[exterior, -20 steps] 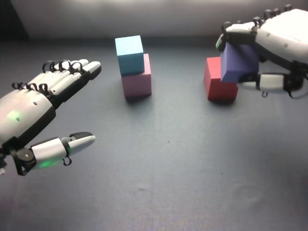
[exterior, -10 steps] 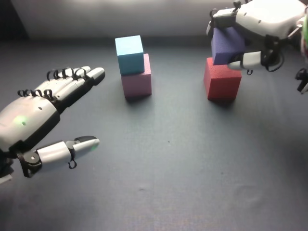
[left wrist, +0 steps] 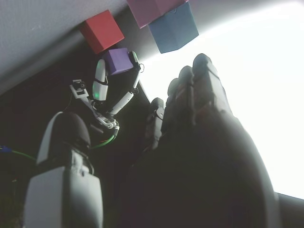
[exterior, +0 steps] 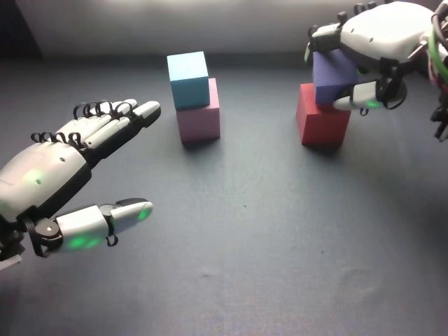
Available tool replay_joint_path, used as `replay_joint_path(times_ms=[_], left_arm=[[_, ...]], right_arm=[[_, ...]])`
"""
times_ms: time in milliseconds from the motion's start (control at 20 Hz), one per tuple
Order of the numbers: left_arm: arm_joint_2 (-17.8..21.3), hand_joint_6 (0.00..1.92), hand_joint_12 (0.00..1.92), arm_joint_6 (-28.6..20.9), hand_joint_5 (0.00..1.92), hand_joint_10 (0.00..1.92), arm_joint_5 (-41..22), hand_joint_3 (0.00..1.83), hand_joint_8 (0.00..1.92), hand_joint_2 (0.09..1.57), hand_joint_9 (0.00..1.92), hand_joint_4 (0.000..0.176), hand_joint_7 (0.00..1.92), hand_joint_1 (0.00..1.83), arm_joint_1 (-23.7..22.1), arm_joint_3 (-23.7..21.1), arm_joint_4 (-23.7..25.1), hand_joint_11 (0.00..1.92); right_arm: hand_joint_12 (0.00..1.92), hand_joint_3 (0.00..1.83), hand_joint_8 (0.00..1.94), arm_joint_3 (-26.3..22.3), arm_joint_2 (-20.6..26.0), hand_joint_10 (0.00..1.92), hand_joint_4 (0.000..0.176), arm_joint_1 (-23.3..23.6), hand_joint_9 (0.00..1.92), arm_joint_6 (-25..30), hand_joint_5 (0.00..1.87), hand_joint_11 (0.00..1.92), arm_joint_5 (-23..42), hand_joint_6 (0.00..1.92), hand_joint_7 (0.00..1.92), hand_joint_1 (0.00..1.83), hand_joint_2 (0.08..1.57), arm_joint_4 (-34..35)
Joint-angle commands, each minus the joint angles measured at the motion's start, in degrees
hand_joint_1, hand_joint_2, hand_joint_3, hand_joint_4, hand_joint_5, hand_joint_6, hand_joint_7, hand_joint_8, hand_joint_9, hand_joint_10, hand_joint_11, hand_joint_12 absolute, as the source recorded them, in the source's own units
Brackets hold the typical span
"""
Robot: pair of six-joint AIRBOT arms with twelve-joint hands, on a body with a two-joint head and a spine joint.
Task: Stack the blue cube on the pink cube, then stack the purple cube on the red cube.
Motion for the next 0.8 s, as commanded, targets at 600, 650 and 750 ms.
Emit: replay_joint_path(times_ms=[600,650,750], left_arm=[[-0.2,0.00,0.00,-0.6,0.00,0.00,-7.5,0.00,0.00,1.25,0.00,0.176,0.00,0.50,-0.3,0.3,-0.1,0.00],[-0.2,0.00,0.00,-0.6,0.00,0.00,-7.5,0.00,0.00,1.25,0.00,0.173,0.00,0.50,-0.3,0.2,-0.1,0.00],[-0.2,0.00,0.00,-0.6,0.00,0.00,-7.6,0.00,0.00,1.25,0.00,0.176,0.00,0.51,-0.3,0.2,-0.2,0.00]], right_arm=[[1.80,0.00,0.05,0.7,0.0,1.13,0.000,1.2,0.18,-0.2,0.28,0.01,5.4,0.02,0.39,1.04,1.28,0.6],[1.74,0.00,0.03,0.7,0.0,1.08,0.000,1.2,0.16,-0.2,0.27,0.00,5.4,0.01,0.38,1.02,1.28,0.6],[1.68,0.00,0.01,0.5,0.0,1.03,0.000,1.2,0.11,-0.2,0.24,0.00,5.5,0.00,0.35,0.97,1.29,0.7]])
